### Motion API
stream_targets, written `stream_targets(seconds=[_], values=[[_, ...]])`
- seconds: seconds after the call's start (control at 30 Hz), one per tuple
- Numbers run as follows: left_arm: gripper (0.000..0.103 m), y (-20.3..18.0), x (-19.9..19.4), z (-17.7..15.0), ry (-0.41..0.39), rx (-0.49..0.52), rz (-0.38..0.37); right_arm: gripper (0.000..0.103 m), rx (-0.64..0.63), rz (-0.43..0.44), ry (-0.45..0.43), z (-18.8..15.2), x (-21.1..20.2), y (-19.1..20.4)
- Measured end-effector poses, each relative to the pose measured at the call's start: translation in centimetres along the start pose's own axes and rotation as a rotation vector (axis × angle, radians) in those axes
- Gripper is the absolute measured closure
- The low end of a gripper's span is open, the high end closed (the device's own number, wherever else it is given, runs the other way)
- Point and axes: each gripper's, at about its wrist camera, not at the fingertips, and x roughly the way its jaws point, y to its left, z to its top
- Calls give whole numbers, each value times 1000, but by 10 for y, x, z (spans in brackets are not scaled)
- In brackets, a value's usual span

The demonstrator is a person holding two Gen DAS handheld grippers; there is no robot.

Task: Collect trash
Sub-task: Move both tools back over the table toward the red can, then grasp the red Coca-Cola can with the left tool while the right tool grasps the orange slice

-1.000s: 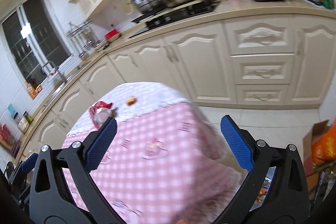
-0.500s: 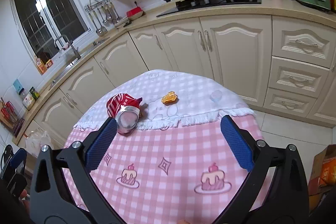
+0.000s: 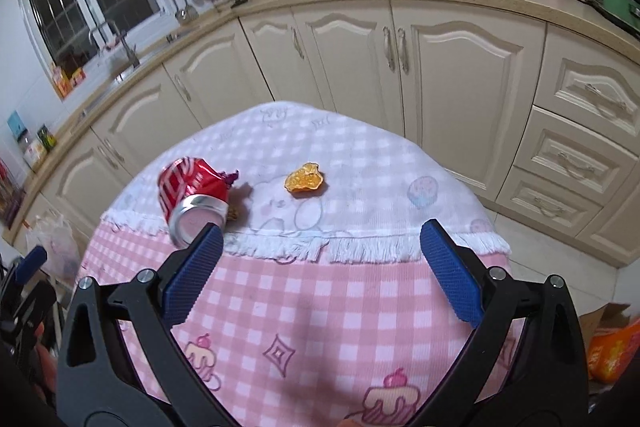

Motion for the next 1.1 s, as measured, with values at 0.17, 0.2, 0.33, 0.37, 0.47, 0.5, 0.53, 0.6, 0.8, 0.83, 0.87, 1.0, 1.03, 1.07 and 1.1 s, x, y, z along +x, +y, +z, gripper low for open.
stream_targets(seconds=[0.17,0.2,0.33,0.37,0.47,0.5,0.53,0.6,0.8,0.83,0.87,1.0,1.03,1.07,1.1], values=[[5,3,39,2,54,19,17,6,-37,-36,78,6,35,-3],[5,1,46,3,62,33,20,6,-49,-46,91,6,44,-4],[5,-19,78,7,90,90,-35,6,-48,-76,130,8,71,-13],[5,-24,86,8,99,104,-27,6,-46,-79,137,9,76,-15],[5,-38,104,8,100,137,-15,6,-61,-84,143,14,85,-18],[5,-45,110,9,98,156,-10,6,-66,-82,144,15,87,-17],[5,-51,115,9,95,179,-15,6,-72,-82,144,17,89,-16],[5,-61,123,9,88,217,-5,6,-81,-68,144,22,94,-14],[41,-70,153,14,165,232,2,6,-170,-55,153,29,113,5],[43,-69,152,14,156,234,-1,9,-194,-65,152,29,116,10],[45,-69,152,14,151,239,-8,19,-227,-81,143,27,117,15],[85,-68,143,13,116,270,5,66,-249,-80,135,27,112,21],[85,-63,140,14,119,239,-14,66,-255,-79,137,25,110,22],[85,-56,138,15,127,201,-39,66,-251,-71,136,23,107,21],[85,-51,136,15,126,181,-50,66,-243,-62,137,21,104,20]])
